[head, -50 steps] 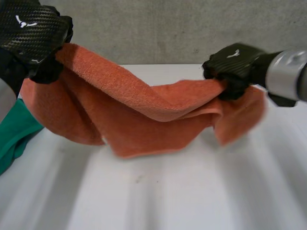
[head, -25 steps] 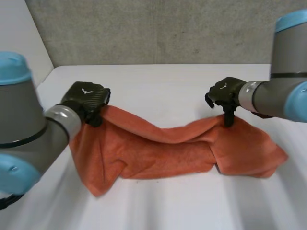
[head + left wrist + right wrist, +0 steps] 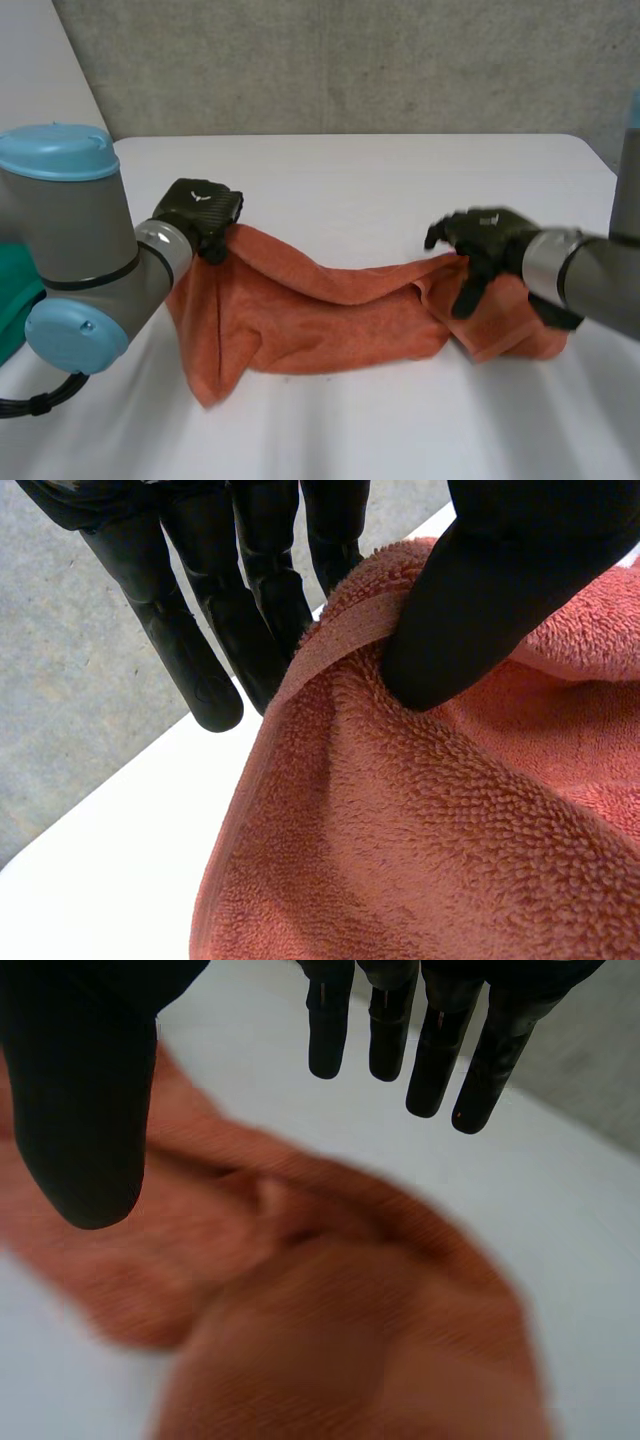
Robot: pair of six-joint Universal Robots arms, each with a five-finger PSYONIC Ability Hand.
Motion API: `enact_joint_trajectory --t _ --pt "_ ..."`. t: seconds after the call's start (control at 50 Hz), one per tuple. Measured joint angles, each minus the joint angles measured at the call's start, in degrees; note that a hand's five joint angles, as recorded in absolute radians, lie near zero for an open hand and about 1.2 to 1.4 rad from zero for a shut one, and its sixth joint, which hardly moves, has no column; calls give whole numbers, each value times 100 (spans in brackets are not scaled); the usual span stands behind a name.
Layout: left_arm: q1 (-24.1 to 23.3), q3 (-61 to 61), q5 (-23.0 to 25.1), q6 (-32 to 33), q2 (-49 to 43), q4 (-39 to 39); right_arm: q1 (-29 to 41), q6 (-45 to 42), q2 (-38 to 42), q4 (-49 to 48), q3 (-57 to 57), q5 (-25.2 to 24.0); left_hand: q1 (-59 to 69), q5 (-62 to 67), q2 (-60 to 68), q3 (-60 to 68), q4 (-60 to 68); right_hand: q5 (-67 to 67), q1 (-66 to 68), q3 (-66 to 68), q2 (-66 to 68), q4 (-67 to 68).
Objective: Fold the laundry.
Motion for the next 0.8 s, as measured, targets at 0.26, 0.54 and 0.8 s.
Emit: enact_joint_trajectory --t 0.26,0.54,0.8 --pt "49 -232 12 17 8 1 28 -23 -609 -1869 2235 294 0 0 0 0 0 103 104 88 0 82" --pt "94 -322 18 21 -43 21 38 -924 8 -3241 2557 1178 0 0 0 0 0 584 592 655 726 644" --pt "108 -294 7 88 -106 206 -10 -1224 183 -3471 2128 1110 0 0 0 0 0 4489 3713 4649 4781 4695"
